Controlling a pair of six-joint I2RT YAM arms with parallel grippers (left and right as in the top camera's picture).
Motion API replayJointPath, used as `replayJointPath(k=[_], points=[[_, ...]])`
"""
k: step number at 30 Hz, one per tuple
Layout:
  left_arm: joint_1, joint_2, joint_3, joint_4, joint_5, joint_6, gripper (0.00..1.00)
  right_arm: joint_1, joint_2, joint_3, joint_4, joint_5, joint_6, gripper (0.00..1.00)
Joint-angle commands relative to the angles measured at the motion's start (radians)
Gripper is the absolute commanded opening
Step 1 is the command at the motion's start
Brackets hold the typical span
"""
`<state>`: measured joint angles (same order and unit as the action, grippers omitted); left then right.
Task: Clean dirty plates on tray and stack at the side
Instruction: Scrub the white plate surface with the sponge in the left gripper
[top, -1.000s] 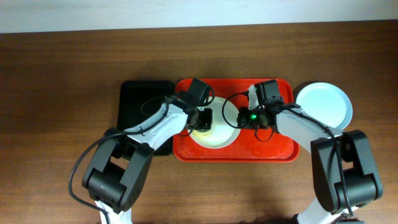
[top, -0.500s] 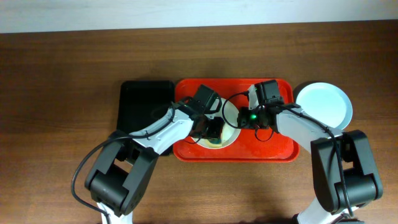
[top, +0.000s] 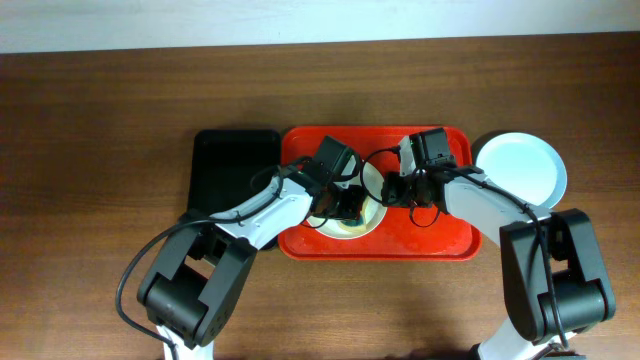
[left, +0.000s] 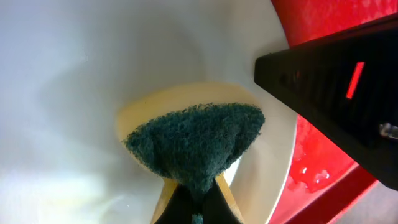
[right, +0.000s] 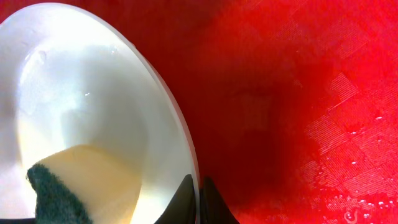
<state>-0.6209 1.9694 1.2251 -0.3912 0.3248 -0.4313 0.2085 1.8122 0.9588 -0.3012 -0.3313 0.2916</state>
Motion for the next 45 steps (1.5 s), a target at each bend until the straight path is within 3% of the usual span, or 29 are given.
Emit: replayJointPath(k=[1,18,25,37,45], points=[[-0.007,0.002,-0.003,0.015,-0.038,-0.005,0.01,0.009,0.008,-0.006,0.003,-0.016,0.002,0.04],[0.021,0.001,-0.022,-0.091,-0.285,-0.005,0.00,0.009,0.008,-0.006,0.003,-0.016,0.002,0.04],[0.086,0.001,-0.022,-0.076,-0.128,-0.005,0.00,0.009,0.008,-0.006,0.003,-0.016,0.002,0.04],[0.081,-0.003,-0.017,-0.036,-0.028,0.000,0.00,0.009,0.008,-0.006,0.003,-0.016,0.002,0.04],[0.166,-0.185,-0.001,-0.060,-0.032,0.022,0.00,0.009,0.008,-0.006,0.003,-0.016,0.002,0.04]])
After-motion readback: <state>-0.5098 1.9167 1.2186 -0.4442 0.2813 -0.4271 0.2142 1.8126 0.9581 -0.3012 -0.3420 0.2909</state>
